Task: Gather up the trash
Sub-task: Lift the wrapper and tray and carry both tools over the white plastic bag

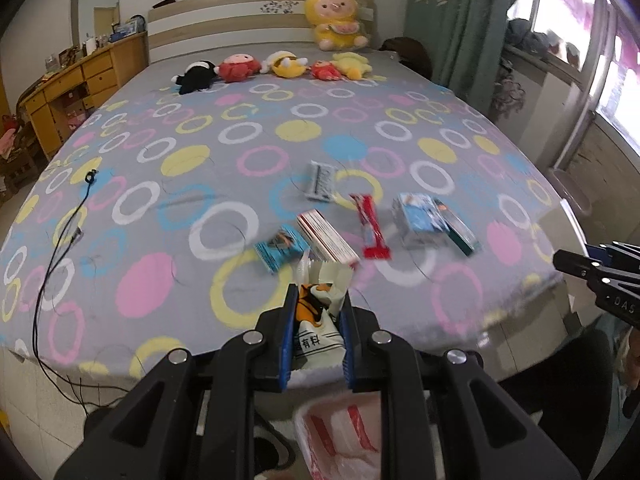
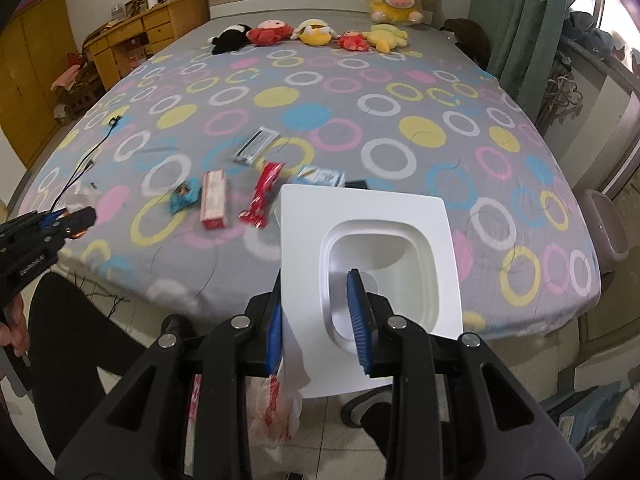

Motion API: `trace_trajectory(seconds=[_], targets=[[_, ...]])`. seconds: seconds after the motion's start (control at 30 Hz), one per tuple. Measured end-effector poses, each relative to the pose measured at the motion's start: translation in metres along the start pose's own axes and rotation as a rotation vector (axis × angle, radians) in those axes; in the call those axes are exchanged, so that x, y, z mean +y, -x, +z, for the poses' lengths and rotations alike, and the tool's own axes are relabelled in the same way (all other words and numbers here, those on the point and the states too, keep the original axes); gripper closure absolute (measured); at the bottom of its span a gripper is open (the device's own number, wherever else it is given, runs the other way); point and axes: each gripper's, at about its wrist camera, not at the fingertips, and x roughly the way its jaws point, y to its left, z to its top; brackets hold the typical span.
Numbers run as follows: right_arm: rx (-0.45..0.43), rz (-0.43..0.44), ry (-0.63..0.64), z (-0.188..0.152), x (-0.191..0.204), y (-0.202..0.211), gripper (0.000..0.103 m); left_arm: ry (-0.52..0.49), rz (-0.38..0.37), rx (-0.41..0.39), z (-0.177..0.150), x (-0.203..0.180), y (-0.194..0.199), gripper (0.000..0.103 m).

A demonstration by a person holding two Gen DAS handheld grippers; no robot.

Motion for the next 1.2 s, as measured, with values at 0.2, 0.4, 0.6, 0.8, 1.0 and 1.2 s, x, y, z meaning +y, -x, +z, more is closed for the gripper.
trace_trajectory(seconds=[0.2, 0.4, 0.6, 0.8, 1.0, 1.2], targets=[[0.013, 0.026, 0.023, -0.032, 0.025, 0.012, 0.075, -0.026, -0.042, 0.044, -0.037, -0.021, 0.007, 0.084], [0.042, 0.049, 0.039, -0.059, 0.045, 0.008, 0.075, -0.044, -0.058, 0.089, -0.069, -0.033, 0.0, 0.084], [0.1, 0.074, 0.074, -0.085, 0.065, -0.012, 0.075, -0.062, -0.079, 0.16, -0.1, -0.043, -0.023, 0.084], [0.192, 0.118, 0.071, -0.113, 0.078, -0.051, 0.075, -0.037, -0.123, 0.303, -0.133, -0.044, -0.065, 0.084], [0.303, 0.131, 0.056, -0.135, 0.083, -0.103, 0.075, 0.045, -0.141, 0.434, -0.169, -0.042, -0.112, 0.084], [0.388, 0.134, 0.019, -0.147, 0.082, -0.157, 0.075, 0.108, -0.134, 0.5, -0.181, -0.042, -0.151, 0.084]])
